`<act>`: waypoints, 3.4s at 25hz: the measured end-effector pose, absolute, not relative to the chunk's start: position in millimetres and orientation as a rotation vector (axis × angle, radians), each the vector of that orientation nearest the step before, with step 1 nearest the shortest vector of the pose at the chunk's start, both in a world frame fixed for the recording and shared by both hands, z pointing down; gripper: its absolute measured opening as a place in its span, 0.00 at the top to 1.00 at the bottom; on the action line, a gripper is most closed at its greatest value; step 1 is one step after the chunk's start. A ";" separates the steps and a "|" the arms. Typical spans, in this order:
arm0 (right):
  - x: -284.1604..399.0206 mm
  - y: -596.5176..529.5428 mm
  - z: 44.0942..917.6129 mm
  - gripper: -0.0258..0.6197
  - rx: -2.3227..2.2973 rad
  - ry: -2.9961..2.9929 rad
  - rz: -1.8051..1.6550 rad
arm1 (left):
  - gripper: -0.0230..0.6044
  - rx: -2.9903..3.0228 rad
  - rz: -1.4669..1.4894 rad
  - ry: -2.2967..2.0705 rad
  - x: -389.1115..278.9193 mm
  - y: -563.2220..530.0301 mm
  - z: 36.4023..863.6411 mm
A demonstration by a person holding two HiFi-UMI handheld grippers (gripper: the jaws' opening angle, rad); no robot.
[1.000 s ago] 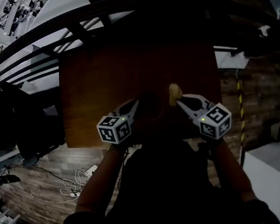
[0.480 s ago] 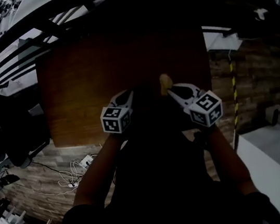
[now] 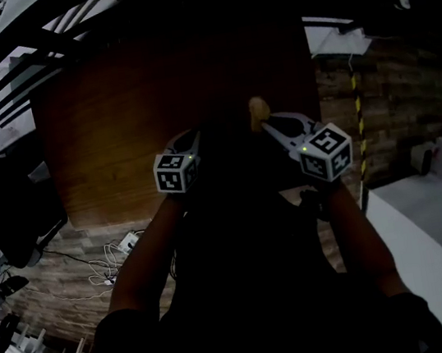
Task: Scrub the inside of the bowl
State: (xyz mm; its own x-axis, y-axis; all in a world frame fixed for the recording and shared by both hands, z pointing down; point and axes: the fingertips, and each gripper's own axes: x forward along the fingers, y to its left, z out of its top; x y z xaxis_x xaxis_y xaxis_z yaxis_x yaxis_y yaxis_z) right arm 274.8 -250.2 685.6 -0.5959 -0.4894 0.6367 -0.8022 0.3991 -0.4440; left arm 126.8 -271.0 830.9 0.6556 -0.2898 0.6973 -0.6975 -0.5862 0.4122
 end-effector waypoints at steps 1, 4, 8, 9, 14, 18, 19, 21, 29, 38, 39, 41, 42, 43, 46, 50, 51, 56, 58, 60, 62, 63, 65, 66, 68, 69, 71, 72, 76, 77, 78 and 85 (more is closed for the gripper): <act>277.0 -249.5 686.4 0.90 1.111 -2.253 1.048 | 0.95 2.201 0.779 -0.745 130.1 -268.7 833.0; 280.9 -246.8 686.6 0.90 1.111 -2.249 1.048 | 0.94 2.223 0.798 -0.728 135.8 -264.6 837.4; 280.1 -245.1 684.3 0.90 1.110 -2.253 1.039 | 0.94 2.245 0.785 -0.693 139.9 -261.4 840.7; 278.9 -243.9 683.1 0.90 1.110 -2.255 1.038 | 0.94 2.251 0.786 -0.688 139.5 -260.8 841.1; 272.8 -236.2 672.4 0.90 1.118 -2.254 1.010 | 0.85 2.267 0.788 -0.726 127.7 -262.4 836.5; 265.9 -228.5 659.9 0.90 1.129 -2.260 0.975 | 0.85 2.297 0.767 -0.770 112.9 -264.4 815.7; 260.8 -226.7 654.9 0.90 1.133 -2.265 0.963 | 0.85 2.297 0.749 -0.790 105.8 -265.3 806.6; 248.1 -222.8 641.5 0.90 1.140 -2.282 0.930 | 0.85 2.305 0.687 -0.829 92.0 -266.7 779.5; 181.0 -188.3 582.2 0.90 1.194 -2.361 0.781 | 0.97 2.480 0.522 -0.834 27.4 -235.6 663.0; 105.9 -113.9 568.0 0.90 1.211 -2.415 0.707 | 0.97 2.508 0.424 -0.810 -72.3 -156.9 637.2; 102.3 -107.5 566.2 0.90 1.208 -2.417 0.698 | 0.97 2.505 0.408 -0.821 -79.8 -150.7 633.9; 101.5 -97.3 560.5 0.90 1.211 -2.426 0.673 | 0.97 2.499 0.394 -0.859 -90.9 -139.2 630.2; 103.7 -93.2 556.6 0.90 1.214 -2.434 0.658 | 0.97 2.493 0.387 -0.876 -93.3 -133.6 628.7; 107.1 -88.5 551.9 0.90 1.217 -2.443 0.645 | 0.97 2.487 0.375 -0.891 -93.2 -126.9 626.1; 118.7 -72.5 535.8 0.90 1.213 -2.476 0.591 | 0.97 2.486 0.333 -0.921 -84.4 -101.6 610.3; 137.4 -44.3 517.1 0.90 1.165 -2.518 0.555 | 0.97 2.505 0.316 -0.952 -60.9 -65.6 589.3; 145.1 -34.4 514.1 0.90 1.156 -2.522 0.551 | 0.97 2.502 0.315 -0.960 -52.8 -54.8 586.2; 195.0 17.8 507.1 0.90 1.086 -2.538 0.542 | 0.97 2.490 0.320 -0.985 4.0 2.8 579.9; 215.3 33.5 507.3 0.90 1.058 -2.542 0.518 | 0.97 2.512 0.330 -0.997 30.2 21.2 576.7; 233.1 54.8 509.8 0.90 1.039 -2.548 0.506 | 0.97 2.516 0.320 -0.994 53.2 45.5 572.3; 246.2 75.8 512.9 0.90 1.029 -2.552 0.504 | 0.97 2.522 0.321 -0.984 70.8 70.3 564.5; 250.8 85.3 514.5 0.90 1.026 -2.553 0.506 | 0.97 2.526 0.325 -0.981 77.2 81.3 559.3; 257.0 103.6 515.8 0.90 1.024 -2.553 0.505 | 0.97 2.542 0.328 -0.979 85.5 99.5 547.8; 259.1 112.7 515.4 0.90 1.025 -2.553 0.501 | 0.97 2.553 0.327 -0.978 88.3 106.8 542.4; 262.7 131.3 515.2 0.90 1.030 -2.554 0.499 | 0.97 2.577 0.341 -0.984 92.3 119.5 536.3; 264.3 140.4 515.4 0.90 1.031 -2.553 0.502 | 0.97 2.589 0.353 -0.987 94.1 125.6 535.6; 265.5 156.2 514.0 0.90 1.036 -2.552 0.503 | 0.97 2.604 0.360 -0.982 97.5 136.7 534.1; 264.2 163.0 512.4 0.90 1.041 -2.551 0.499 | 0.97 2.609 0.355 -0.975 98.2 142.0 532.7; 252.5 186.8 507.2 0.90 1.073 -2.540 0.496 | 0.97 2.627 0.337 -0.936 92.6 163.1 527.5; 247.9 192.6 506.5 0.90 1.084 -2.535 0.497 | 0.97 2.630 0.330 -0.928 88.7 167.8 525.9; 242.1 199.1 506.3 0.90 1.092 -2.529 0.497 | 0.97 2.632 0.322 -0.920 83.6 172.9 524.1; 169.5 260.4 505.4 0.90 1.126 -2.499 0.492 | 0.97 2.668 0.312 -0.864 17.6 232.5 517.4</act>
State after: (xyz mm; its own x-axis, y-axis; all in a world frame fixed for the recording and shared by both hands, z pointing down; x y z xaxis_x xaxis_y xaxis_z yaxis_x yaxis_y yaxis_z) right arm 169.5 260.4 505.4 -0.6204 -0.6410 0.4518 -0.7645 0.6228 -0.1662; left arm 17.6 232.5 517.4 0.7934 -0.5296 0.3002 -0.5991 -0.7666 0.2310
